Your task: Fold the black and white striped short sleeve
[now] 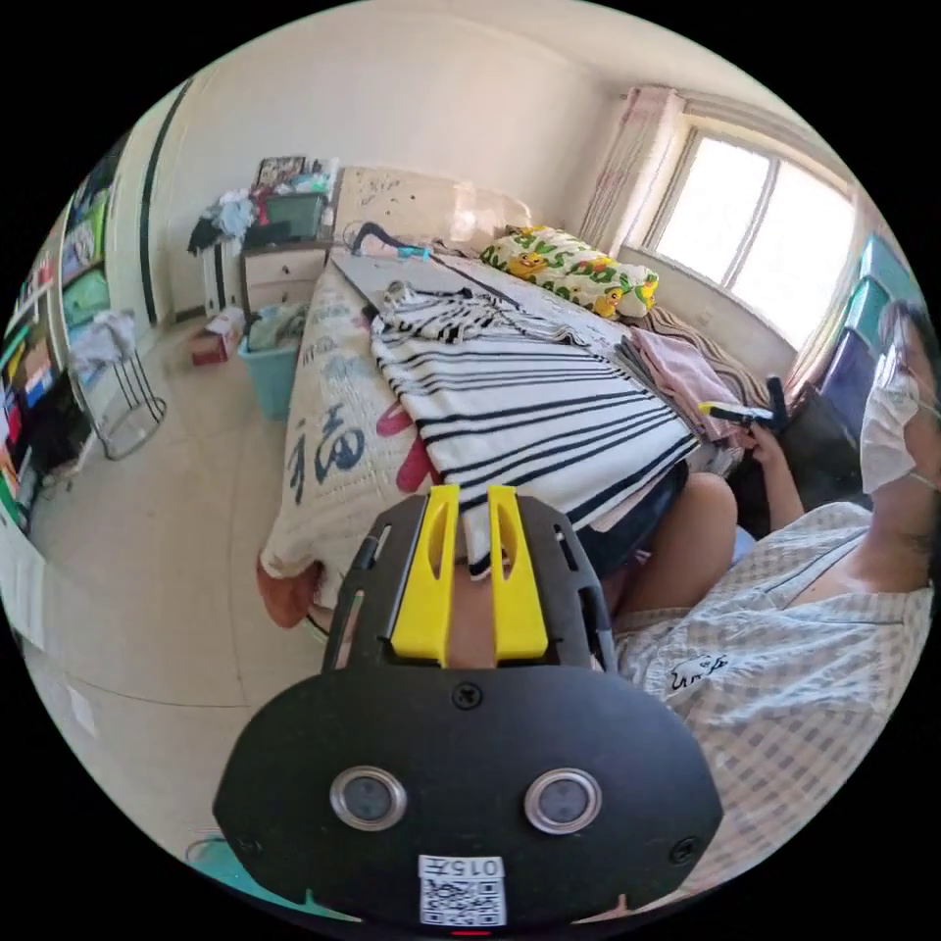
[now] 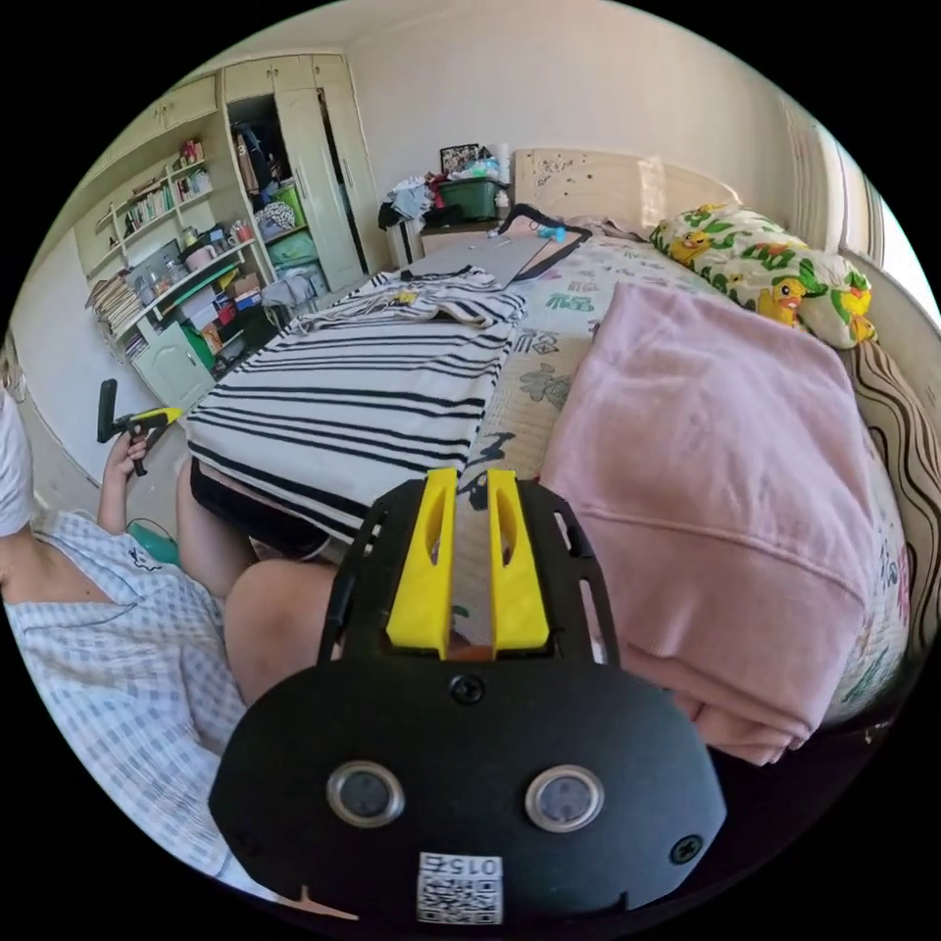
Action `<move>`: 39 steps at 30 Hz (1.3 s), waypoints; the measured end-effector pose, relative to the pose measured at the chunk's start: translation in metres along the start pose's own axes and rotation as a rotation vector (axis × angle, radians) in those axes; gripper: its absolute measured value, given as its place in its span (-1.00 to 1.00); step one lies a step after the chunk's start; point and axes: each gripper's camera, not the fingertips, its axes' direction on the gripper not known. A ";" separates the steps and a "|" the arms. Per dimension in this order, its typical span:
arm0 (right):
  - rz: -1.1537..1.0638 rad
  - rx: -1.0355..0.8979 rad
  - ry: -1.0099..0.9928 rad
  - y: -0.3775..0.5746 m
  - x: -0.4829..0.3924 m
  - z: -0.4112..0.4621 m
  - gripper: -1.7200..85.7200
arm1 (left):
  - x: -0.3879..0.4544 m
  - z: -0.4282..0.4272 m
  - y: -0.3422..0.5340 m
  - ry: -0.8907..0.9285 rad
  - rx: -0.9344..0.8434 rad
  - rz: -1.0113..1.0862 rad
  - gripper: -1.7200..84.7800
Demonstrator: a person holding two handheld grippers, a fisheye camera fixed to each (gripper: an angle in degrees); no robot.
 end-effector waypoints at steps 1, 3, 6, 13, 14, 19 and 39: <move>-0.047 0.023 0.003 -0.019 -0.004 0.002 -0.82 | 0.021 0.004 -0.032 -0.016 0.036 0.085 -0.83; -0.123 0.051 -0.010 -0.052 -0.013 0.014 -0.80 | 0.044 0.029 -0.087 0.027 0.061 0.176 -0.82; -0.211 0.019 -0.072 -0.109 -0.026 0.065 -0.77 | 0.069 0.110 -0.186 0.153 0.021 0.237 -0.79; -0.350 -0.198 0.004 -0.196 -0.039 0.206 -0.74 | 0.081 0.341 -0.353 0.210 -0.228 0.035 -0.68; -0.355 -0.201 0.010 -0.201 -0.037 0.213 -0.74 | 0.079 0.368 -0.364 0.200 -0.272 0.011 -0.67; -0.422 -0.373 -0.101 -0.221 -0.021 0.279 -0.75 | 0.069 0.435 -0.384 0.264 -0.390 -0.061 -0.69; 0.151 0.028 0.127 -0.206 0.123 0.287 -0.97 | 0.225 0.553 -0.612 0.281 -0.008 0.069 -0.97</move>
